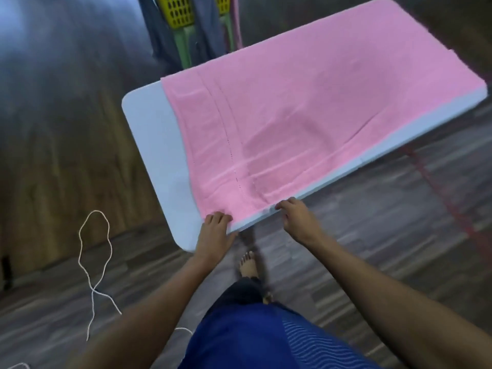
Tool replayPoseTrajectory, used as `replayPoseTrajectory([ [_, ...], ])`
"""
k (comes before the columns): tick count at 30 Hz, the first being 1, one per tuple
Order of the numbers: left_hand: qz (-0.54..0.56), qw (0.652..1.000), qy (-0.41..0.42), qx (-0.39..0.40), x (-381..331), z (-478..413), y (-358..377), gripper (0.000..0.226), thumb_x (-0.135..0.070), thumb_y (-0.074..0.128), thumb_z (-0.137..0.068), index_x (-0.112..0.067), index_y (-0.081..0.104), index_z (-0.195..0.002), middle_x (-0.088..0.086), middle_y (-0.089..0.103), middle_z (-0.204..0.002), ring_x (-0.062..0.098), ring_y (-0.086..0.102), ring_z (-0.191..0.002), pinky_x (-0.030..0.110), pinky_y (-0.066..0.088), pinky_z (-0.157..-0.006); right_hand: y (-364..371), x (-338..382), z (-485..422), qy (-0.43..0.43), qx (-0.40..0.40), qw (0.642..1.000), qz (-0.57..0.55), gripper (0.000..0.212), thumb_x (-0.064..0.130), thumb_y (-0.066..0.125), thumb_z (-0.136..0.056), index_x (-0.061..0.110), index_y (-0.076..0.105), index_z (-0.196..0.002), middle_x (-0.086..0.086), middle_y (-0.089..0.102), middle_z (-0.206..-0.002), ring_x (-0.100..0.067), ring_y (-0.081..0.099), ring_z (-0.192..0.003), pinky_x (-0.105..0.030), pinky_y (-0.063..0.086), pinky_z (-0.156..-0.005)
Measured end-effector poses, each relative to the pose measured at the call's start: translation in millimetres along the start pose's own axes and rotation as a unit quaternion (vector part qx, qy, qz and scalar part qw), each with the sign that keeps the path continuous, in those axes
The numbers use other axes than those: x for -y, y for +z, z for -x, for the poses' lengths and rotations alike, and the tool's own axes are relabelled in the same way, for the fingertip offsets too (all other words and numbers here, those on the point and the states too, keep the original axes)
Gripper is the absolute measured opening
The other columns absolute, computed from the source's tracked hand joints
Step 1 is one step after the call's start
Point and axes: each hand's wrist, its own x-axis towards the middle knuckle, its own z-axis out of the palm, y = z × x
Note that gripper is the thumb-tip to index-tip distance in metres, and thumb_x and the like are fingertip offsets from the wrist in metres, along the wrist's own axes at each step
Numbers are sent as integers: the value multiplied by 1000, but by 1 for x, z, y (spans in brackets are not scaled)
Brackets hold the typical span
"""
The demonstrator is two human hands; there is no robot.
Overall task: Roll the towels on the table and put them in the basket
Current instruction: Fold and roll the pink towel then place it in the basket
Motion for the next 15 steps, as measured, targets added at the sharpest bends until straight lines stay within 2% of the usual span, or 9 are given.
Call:
replayPoseTrajectory([
  [3, -20, 1000, -10, -13, -4, 3, 8, 46, -12, 79, -71, -8, 63, -114, 11, 62, -115, 32, 56, -100, 41, 49, -81, -4, -18, -24, -44, 15, 995, 87, 44, 0, 55, -81, 17, 61, -121, -8, 54, -124, -29, 49, -111, -40, 45, -89],
  [6, -23, 999, -14, -46, -9, 4, 11, 47, 7, 74, -64, -8, 65, -108, 9, 65, -108, 29, 58, -95, 39, 51, -78, -9, -32, -38, -72, 47, 983, 163, 48, 1, 57, -81, 22, 55, -124, -4, 48, -131, -26, 45, -117, -39, 42, -94],
  [10, -12, 997, -29, -76, -17, 7, 13, 37, 13, 71, -68, -8, 67, -99, 8, 67, -98, 28, 59, -88, 38, 51, -74, -19, -51, -51, -127, 42, 970, 201, 54, -1, 61, -76, 25, 49, -122, -2, 48, -125, -26, 46, -115, -39, 39, -96],
  [15, 0, 994, -81, -73, -29, 10, 16, 36, 16, 70, -61, -8, 69, -88, 7, 67, -88, 29, 60, -81, 34, 47, -70, -46, -79, -77, -178, 38, 959, 217, 49, 13, 72, -77, 19, 50, -121, -4, 49, -123, -29, 49, -112, -42, 43, -92],
])
